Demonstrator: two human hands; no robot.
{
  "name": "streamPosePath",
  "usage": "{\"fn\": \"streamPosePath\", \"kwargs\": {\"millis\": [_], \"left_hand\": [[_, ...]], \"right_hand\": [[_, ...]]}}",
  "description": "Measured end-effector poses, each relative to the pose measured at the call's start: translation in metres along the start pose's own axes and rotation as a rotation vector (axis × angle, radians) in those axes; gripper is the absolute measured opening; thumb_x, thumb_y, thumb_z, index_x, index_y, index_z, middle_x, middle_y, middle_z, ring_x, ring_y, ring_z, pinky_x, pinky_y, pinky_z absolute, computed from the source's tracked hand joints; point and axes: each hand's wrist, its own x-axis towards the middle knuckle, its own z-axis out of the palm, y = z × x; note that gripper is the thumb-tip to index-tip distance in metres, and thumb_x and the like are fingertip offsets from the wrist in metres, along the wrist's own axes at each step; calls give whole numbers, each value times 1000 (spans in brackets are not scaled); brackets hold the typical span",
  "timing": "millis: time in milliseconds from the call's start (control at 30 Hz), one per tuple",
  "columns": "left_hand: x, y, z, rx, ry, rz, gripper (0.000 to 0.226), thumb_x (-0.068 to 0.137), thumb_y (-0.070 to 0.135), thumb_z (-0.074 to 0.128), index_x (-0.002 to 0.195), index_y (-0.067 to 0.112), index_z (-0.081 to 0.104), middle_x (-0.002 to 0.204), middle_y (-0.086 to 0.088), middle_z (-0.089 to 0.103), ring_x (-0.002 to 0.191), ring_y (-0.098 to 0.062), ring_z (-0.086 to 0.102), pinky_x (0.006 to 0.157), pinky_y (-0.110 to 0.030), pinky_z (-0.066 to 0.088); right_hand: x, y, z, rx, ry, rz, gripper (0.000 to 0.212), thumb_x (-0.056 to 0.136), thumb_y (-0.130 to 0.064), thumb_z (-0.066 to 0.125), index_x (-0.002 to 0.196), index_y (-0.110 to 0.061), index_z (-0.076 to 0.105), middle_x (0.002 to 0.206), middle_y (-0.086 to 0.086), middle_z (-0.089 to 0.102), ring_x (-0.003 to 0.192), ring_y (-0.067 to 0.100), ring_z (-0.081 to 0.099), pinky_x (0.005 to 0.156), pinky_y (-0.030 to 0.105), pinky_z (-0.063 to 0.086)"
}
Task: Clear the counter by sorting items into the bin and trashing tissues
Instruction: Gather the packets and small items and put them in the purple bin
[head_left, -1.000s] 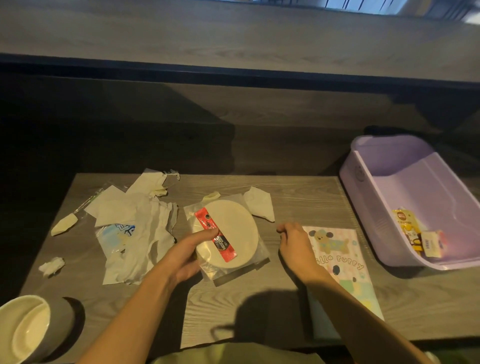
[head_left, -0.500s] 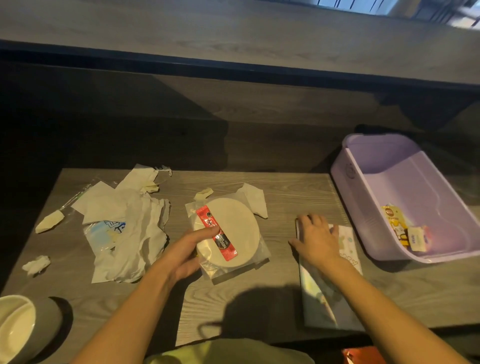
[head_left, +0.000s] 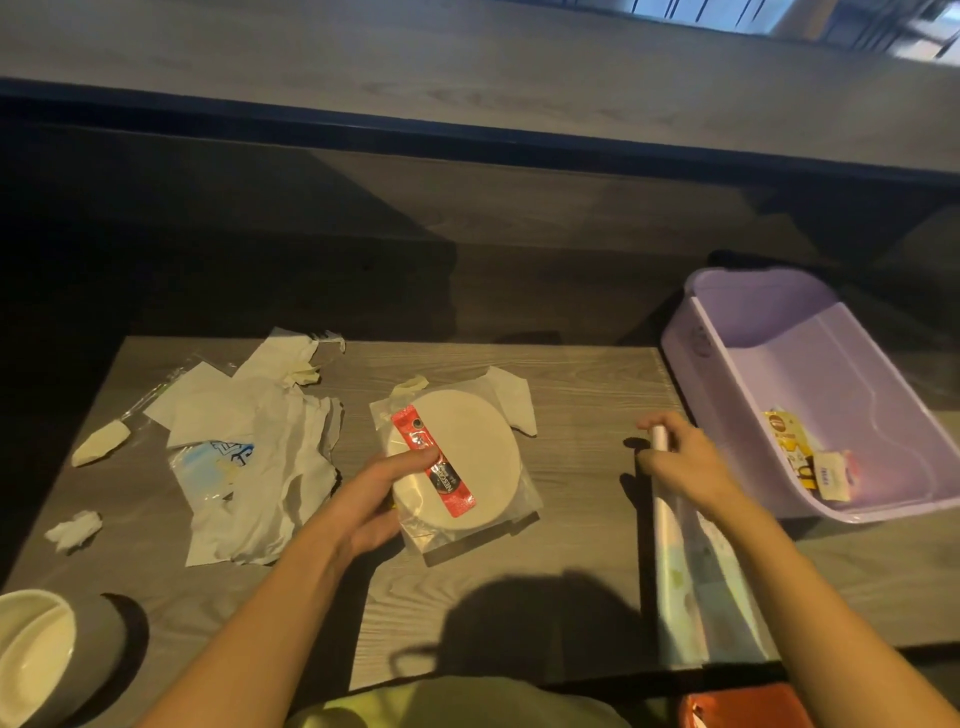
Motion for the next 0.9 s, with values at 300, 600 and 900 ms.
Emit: {"fn": "streamPosePath", "kwargs": {"millis": [300, 600, 900], "left_hand": [[2, -3, 10, 24, -34, -22, 84, 27, 19, 94, 105, 9, 64, 96, -16, 75, 88, -29, 72, 77, -43, 58], [1, 1, 10, 12, -39, -27, 76, 29, 15, 94, 101, 10, 68, 96, -16, 75, 88, -31, 72, 73, -44, 59], [10, -2, 47, 63, -189, -59, 72, 35, 14, 92, 102, 7, 67, 96, -17, 74, 89, -30, 72, 71, -41, 59]], "right_hand": [[-7, 1, -1, 103, 2, 17, 37, 80, 6, 57, 109, -16, 58, 98, 4, 54, 74, 7, 52, 56, 19, 41], [10, 12, 71, -371, -67, -83, 42, 76, -6, 64, 116, -16, 60, 120, 14, 57, 113, 30, 50, 94, 39, 45], [-15, -19, 51, 96, -42, -93, 22, 92, -34, 54, 105, -20, 65, 105, -1, 67, 101, 17, 58, 88, 32, 46]]}}
